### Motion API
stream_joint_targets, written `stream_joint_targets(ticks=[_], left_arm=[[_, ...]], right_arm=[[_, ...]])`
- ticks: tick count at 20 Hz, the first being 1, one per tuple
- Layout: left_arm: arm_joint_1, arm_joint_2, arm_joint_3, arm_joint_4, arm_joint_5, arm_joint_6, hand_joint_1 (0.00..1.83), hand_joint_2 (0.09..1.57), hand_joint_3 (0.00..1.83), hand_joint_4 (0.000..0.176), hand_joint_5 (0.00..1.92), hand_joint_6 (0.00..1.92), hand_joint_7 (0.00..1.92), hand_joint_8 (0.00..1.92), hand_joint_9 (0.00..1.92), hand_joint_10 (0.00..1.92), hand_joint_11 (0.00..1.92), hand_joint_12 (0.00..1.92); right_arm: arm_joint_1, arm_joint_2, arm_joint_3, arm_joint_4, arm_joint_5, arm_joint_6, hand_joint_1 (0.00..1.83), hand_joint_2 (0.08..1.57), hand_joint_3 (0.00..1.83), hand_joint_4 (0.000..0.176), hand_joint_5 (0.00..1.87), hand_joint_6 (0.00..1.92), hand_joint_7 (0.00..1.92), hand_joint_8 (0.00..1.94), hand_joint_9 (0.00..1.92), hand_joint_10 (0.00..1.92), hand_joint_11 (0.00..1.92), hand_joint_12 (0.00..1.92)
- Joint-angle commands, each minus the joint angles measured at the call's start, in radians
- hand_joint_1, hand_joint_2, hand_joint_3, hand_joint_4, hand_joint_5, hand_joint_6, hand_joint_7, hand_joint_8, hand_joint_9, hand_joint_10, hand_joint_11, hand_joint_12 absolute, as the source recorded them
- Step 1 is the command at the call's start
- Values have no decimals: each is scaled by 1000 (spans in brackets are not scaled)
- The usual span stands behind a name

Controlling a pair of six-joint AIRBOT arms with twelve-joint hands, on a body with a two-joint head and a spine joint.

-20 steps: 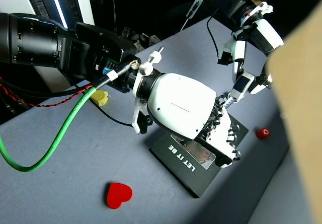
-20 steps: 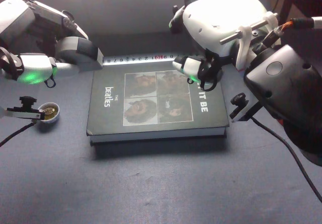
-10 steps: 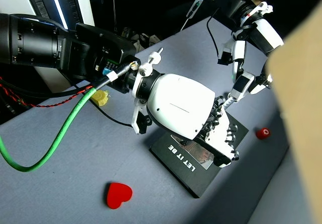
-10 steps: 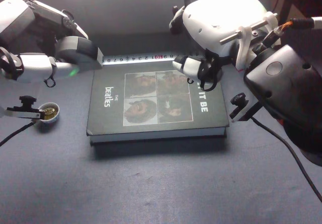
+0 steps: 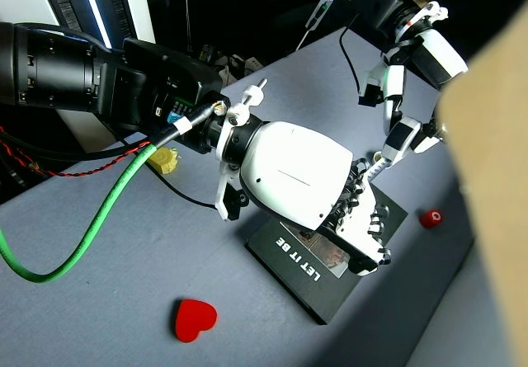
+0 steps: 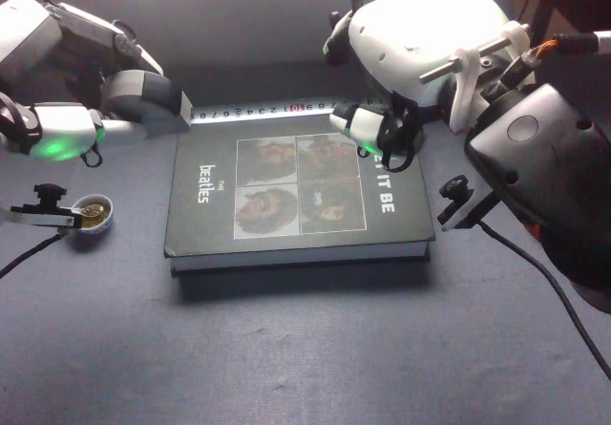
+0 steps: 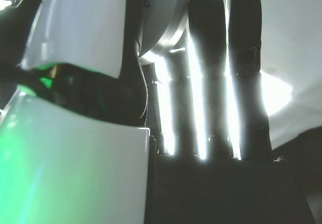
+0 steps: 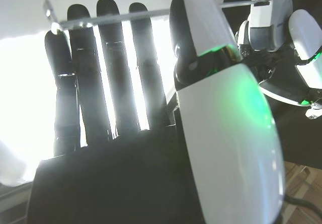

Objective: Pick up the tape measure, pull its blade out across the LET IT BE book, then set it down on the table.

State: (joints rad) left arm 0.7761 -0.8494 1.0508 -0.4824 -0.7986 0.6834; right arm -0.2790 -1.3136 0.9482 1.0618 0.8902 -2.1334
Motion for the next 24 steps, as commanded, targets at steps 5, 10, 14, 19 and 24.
stream_joint_targets(ticks=[5,10,14,19,24], left_arm=[[-11,6,2,15,-135,-12,1393,1045,0,0,1146,495,1170,725,1008,1105,823,1001],[-11,6,2,15,-135,-12,1390,1044,0,0,1149,515,1168,716,1008,1099,832,1007],[-11,7,1,16,-135,-12,1387,1047,1,0,1127,569,1163,702,1011,1102,837,987],[-10,7,1,13,-136,-12,1384,1048,0,0,1150,563,1146,707,1004,1107,834,985],[1,8,-4,-8,-166,-12,1384,1047,0,0,1145,573,1149,697,1011,1103,830,986]], right_arm=[[19,9,0,-78,63,2,903,1129,1,0,782,18,869,20,775,81,301,1215],[18,11,0,-78,62,3,1131,1200,4,0,740,1275,929,893,939,163,506,1322],[19,13,0,-78,60,3,1195,1170,0,0,784,1245,988,1051,906,768,702,1429],[19,19,0,-78,56,5,1194,1174,1,0,774,1251,979,1073,862,825,683,1433],[17,47,-2,-78,43,12,1188,1180,1,0,771,1254,959,1100,847,829,684,1433]])
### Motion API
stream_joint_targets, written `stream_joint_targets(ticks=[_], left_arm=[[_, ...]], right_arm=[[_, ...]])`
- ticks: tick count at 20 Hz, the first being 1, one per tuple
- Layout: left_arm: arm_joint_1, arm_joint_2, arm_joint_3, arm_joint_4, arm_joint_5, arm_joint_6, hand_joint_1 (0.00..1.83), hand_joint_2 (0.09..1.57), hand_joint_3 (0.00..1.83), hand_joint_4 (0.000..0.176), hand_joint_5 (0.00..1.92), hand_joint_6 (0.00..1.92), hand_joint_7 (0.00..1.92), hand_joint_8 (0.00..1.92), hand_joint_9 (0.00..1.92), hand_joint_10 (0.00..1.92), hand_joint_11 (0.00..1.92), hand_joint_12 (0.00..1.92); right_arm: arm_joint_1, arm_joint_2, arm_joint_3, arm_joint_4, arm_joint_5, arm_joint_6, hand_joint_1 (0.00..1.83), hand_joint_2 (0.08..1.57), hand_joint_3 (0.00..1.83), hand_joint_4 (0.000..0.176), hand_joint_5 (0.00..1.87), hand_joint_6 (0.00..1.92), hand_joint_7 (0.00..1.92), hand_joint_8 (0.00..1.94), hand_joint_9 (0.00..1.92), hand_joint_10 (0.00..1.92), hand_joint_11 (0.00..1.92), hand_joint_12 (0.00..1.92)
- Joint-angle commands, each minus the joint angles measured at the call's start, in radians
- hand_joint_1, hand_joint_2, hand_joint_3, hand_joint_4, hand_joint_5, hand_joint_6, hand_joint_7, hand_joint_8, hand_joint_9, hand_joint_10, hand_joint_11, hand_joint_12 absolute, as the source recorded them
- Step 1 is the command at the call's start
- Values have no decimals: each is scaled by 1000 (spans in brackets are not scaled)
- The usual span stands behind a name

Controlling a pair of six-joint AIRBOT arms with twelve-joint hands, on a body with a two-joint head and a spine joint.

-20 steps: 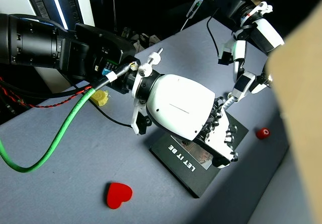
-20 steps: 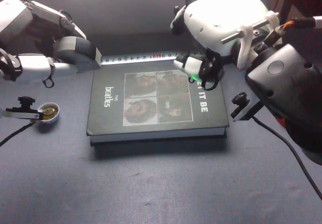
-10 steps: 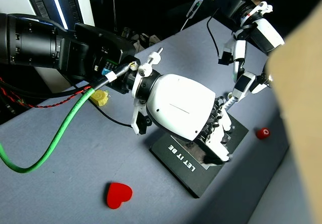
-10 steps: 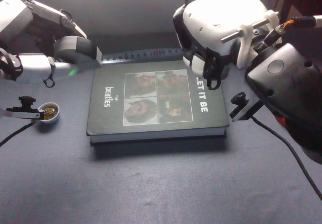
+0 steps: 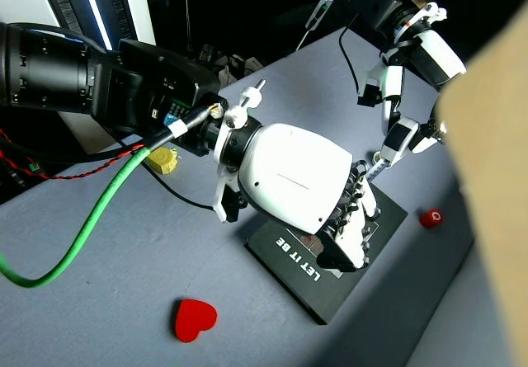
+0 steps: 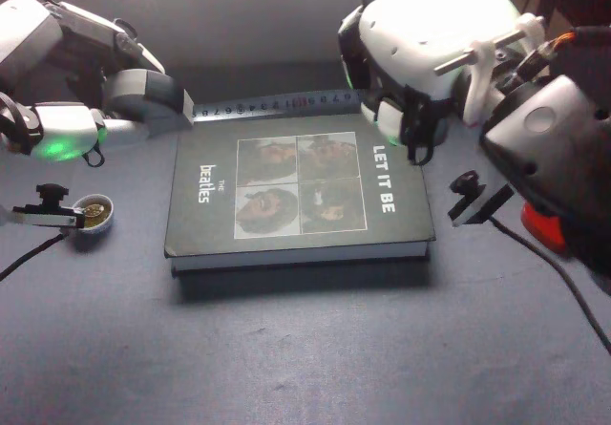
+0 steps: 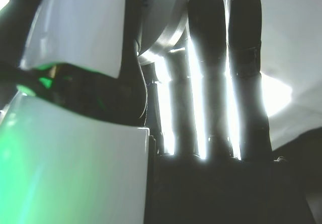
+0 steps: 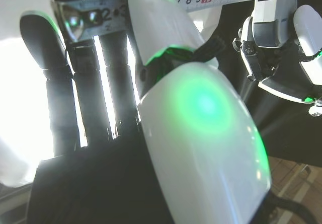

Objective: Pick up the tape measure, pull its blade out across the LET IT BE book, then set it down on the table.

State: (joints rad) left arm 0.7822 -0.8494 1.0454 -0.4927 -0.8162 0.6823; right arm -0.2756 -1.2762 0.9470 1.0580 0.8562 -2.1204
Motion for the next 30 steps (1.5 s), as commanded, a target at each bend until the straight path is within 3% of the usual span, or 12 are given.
stream_joint_targets(ticks=[1,14,15,17,19,30], left_arm=[[-5,7,2,2,-153,-10,1384,1047,0,0,1145,575,1150,696,1011,1102,830,986],[-3,7,1,11,-145,-10,1388,1059,3,0,1107,645,1111,761,973,1132,821,1004],[-3,7,1,12,-145,-10,1383,1054,0,0,1146,573,1131,737,990,1129,820,1010],[-3,8,0,13,-145,-10,1388,1066,0,0,1107,637,1089,801,961,1148,819,1009],[-2,8,1,13,-145,-10,1385,1053,0,0,1139,550,1134,747,994,1134,823,1007],[-1,11,-2,21,-141,-11,1390,1046,0,0,1149,508,1158,724,1012,1113,828,1008]], right_arm=[[13,19,-3,-74,70,2,1189,1180,1,0,770,1254,960,1102,847,830,686,1433],[-3,153,-35,-74,-9,25,1192,1187,1,0,746,1260,959,1132,841,847,663,1422],[-4,162,-35,-74,-14,28,1192,1187,1,0,745,1262,957,1134,833,846,658,1423],[-4,186,-35,-78,-31,30,1192,1188,1,0,744,1261,956,1138,831,849,656,1426],[-5,204,-35,-92,-40,38,1187,1187,0,0,756,1261,947,1138,829,852,654,1429],[1,297,-34,-135,-83,54,1186,1187,0,0,759,1269,946,1129,826,860,652,1436]])
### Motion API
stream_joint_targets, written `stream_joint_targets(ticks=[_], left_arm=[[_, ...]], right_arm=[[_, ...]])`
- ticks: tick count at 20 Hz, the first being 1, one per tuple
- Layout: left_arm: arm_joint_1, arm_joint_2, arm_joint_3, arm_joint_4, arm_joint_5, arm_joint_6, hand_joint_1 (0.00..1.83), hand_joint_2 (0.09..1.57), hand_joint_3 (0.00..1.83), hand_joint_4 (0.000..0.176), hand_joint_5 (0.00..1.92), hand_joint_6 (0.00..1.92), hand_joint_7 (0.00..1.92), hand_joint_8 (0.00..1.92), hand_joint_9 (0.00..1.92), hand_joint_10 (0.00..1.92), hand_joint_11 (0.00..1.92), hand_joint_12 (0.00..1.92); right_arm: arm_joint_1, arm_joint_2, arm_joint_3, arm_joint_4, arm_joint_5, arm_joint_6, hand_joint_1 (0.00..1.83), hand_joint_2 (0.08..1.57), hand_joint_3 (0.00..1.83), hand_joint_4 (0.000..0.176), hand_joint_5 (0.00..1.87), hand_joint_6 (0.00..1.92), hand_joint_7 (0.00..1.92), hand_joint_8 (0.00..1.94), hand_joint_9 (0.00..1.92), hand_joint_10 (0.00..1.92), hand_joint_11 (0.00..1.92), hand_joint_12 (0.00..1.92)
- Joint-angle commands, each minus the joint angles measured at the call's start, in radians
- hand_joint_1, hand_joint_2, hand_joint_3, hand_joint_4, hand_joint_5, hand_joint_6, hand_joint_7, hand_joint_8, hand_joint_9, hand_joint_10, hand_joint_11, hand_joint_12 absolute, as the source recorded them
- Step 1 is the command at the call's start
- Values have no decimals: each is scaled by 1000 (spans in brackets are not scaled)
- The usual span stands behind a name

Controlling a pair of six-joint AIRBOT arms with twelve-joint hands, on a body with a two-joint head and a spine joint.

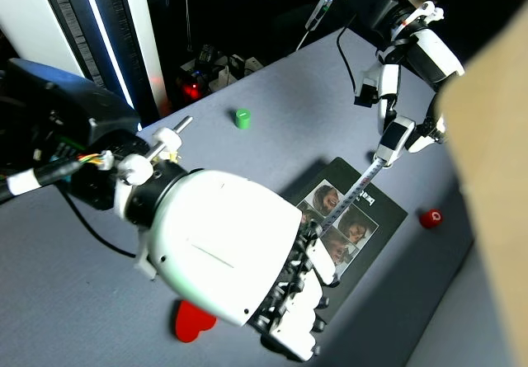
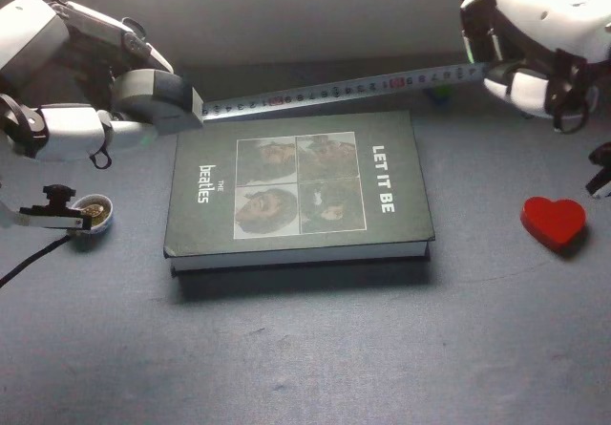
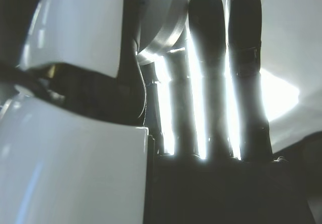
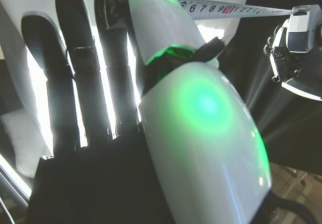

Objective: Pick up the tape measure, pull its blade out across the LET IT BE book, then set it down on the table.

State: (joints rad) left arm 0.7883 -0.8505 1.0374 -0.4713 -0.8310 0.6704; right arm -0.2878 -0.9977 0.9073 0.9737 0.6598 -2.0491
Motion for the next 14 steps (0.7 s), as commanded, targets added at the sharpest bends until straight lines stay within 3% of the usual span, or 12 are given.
stream_joint_targets(ticks=[1,14], left_arm=[[-7,12,7,0,-126,1,1389,1044,0,0,1168,486,1157,717,1013,1108,827,1005],[-3,12,5,-4,-126,1,1383,1051,0,0,1152,549,1126,748,1002,1117,833,998]], right_arm=[[15,23,6,-52,112,-18,1185,1187,0,0,759,1270,946,1128,825,860,652,1436],[11,72,44,-55,79,-7,1191,1189,1,0,740,1272,957,1132,822,863,648,1435]])
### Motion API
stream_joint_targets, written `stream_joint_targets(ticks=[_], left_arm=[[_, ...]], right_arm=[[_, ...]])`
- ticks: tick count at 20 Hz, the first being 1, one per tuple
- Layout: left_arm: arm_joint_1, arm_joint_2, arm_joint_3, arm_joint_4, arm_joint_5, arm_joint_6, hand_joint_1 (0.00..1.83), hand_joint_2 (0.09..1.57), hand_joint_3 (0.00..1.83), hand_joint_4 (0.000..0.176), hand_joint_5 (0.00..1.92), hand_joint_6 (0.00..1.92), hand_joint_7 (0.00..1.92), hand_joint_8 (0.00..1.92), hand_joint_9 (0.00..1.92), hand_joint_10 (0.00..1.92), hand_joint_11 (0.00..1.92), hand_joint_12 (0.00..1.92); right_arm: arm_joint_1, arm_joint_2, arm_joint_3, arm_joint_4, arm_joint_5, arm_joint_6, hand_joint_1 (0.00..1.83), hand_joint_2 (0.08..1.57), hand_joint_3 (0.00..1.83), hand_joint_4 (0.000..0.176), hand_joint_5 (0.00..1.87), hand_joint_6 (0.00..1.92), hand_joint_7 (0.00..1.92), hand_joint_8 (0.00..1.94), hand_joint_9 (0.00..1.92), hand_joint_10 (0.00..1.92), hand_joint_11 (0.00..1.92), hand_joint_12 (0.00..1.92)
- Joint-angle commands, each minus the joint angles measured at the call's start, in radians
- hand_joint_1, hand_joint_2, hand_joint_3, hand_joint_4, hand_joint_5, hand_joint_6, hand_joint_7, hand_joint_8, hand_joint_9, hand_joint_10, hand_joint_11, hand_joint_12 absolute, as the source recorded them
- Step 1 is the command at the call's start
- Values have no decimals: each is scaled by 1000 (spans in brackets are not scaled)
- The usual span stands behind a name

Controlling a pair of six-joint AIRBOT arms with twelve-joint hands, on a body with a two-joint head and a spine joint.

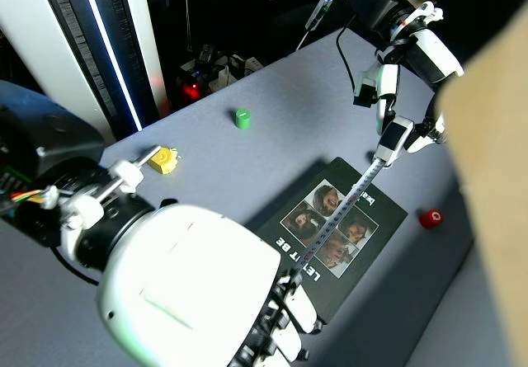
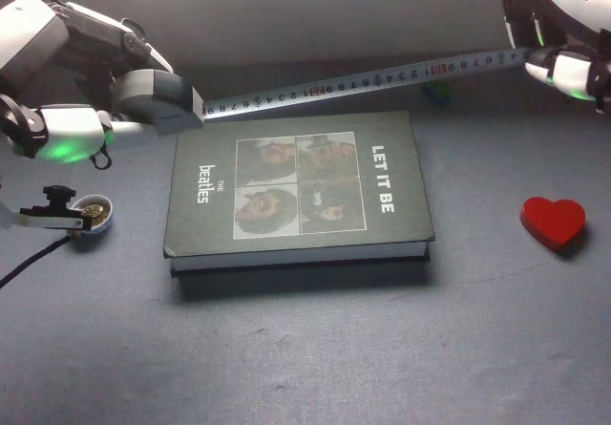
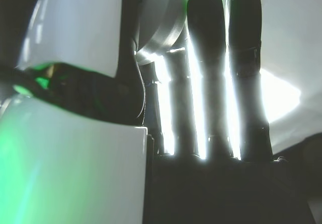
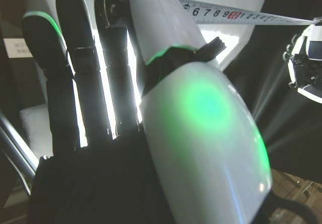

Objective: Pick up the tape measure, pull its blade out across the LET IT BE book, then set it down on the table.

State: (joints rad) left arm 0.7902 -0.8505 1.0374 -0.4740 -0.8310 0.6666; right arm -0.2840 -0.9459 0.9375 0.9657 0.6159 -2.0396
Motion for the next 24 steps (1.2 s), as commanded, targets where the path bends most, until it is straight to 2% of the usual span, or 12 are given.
stream_joint_targets(ticks=[1,3,4,13,15,16,17,18,19,21,23,24], left_arm=[[-5,13,5,-1,-126,5,1383,1051,0,0,1152,548,1125,749,1002,1117,832,998],[-5,13,5,-1,-126,5,1383,1051,0,0,1152,548,1125,749,1002,1117,832,998],[-5,13,5,-2,-126,5,1387,1061,2,0,1106,638,1095,789,978,1129,824,1006],[0,12,5,-3,-126,5,1385,1047,0,0,1133,577,1149,707,1017,1098,841,1009],[1,12,5,-2,-126,5,1386,1048,0,0,1121,586,1155,702,1019,1098,820,999],[2,12,5,-2,-126,5,1384,1053,1,0,1105,616,1144,719,1009,1112,809,1002],[2,12,5,-3,-126,5,1382,1054,1,0,1117,616,1131,731,1000,1120,804,1004],[2,12,5,-2,-126,5,1382,1055,1,0,1119,615,1134,731,993,1126,805,1006],[2,12,5,-2,-126,5,1383,1053,0,0,1126,598,1138,724,997,1126,806,1018],[7,12,3,-3,-126,5,1387,1063,2,0,1093,662,1104,778,968,1143,803,1023],[9,12,1,-3,-125,5,1387,1068,2,0,1106,642,1080,819,948,1162,804,1026],[9,12,1,-2,-115,5,1384,1059,0,0,1133,571,1120,768,976,1152,806,1030]], right_arm=[[7,21,14,-47,123,-16,1191,1189,1,0,740,1272,956,1132,822,863,648,1435],[7,24,14,-47,124,-13,1191,1189,1,0,740,1272,956,1132,822,863,648,1435],[5,24,14,-47,126,-13,1190,1189,0,0,743,1274,954,1132,822,863,650,1436],[2,26,29,-55,124,-12,1197,1187,0,0,736,1272,966,1120,826,865,657,1428],[6,25,29,-57,124,-12,1167,1225,0,0,673,1374,892,1202,775,807,605,1423],[6,25,29,-58,124,-12,921,1202,0,0,534,701,680,581,636,555,418,1313],[7,23,28,-58,124,-12,740,1151,0,0,429,281,517,199,482,283,195,1227],[6,21,28,-59,123,-13,605,1113,0,0,325,88,363,45,354,110,38,1135],[4,18,26,-59,122,-13,440,1097,0,10,209,20,215,8,236,30,7,956],[4,16,15,-60,114,-16,204,1070,0,43,49,1,32,1,37,1,0,539],[9,19,-8,-60,93,-17,72,1041,0,64,6,2,0,0,1,0,0,262],[8,21,-20,-60,84,-17,47,1025,0,71,0,0,0,0,0,0,0,198]])
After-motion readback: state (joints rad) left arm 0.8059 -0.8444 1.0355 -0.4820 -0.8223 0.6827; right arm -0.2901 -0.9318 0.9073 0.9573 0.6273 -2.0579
